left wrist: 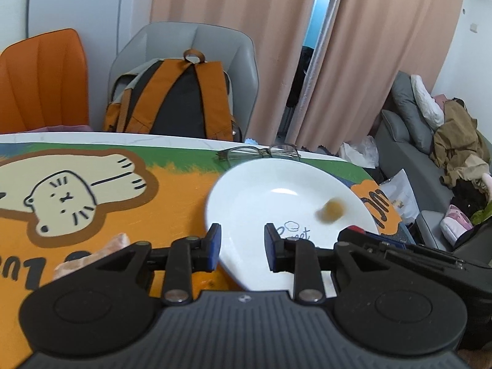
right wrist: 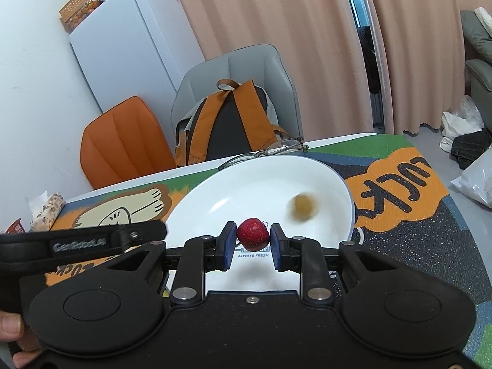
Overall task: Organize fruits
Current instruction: 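Open the right gripper to drop the red fruit into the plate while the left withdraws, then move both open grippers back toward the remaining fruit pile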
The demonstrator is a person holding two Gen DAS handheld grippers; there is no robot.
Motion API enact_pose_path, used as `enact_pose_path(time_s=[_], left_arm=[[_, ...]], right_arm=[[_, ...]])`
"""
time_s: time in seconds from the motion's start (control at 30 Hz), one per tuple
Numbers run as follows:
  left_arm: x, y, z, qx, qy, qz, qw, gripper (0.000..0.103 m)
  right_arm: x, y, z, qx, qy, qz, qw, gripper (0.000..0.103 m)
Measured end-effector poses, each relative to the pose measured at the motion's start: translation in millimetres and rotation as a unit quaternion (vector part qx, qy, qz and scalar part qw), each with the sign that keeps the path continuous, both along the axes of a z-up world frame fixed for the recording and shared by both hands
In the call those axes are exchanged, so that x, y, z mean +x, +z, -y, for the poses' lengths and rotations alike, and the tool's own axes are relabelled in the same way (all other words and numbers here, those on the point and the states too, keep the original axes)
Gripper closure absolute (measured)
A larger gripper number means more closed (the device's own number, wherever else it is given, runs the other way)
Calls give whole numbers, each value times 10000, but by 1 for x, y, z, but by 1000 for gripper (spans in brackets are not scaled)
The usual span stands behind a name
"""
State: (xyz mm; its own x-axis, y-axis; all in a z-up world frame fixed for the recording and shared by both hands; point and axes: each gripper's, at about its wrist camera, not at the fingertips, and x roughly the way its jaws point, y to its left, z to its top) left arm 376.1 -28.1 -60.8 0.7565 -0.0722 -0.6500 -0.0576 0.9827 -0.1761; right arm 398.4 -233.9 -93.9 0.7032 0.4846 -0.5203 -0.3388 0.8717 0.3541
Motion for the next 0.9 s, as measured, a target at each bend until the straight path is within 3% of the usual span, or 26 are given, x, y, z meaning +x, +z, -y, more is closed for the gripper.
enact_pose_path(time_s=[0.1, 0.2, 0.3, 0.47, 0.77, 0.9], left_arm=[[-9, 3, -5, -30, 43, -9, 10000, 72], [-19, 5, -8, -15, 65, 20, 10000, 66], [-29, 7, -13, -53, 123, 33, 9999, 58], [-46, 11, -19, -106, 203, 50, 9997, 52], [-86, 18, -35, -269, 402, 97, 9988, 25], [-100, 18, -42, -306, 479, 0, 9984, 21]], right_arm=[[-2, 2, 2, 42, -15, -19, 10000, 74], [-6, 5, 7, 113, -112, -42, 9999, 64], [-13, 9, 11, 162, -170, -42, 9997, 64], [-25, 15, 16, 263, -238, -63, 9993, 63], [-56, 19, 21, 323, -290, -62, 9990, 61], [-70, 22, 20, 203, -303, 39, 9993, 41]])
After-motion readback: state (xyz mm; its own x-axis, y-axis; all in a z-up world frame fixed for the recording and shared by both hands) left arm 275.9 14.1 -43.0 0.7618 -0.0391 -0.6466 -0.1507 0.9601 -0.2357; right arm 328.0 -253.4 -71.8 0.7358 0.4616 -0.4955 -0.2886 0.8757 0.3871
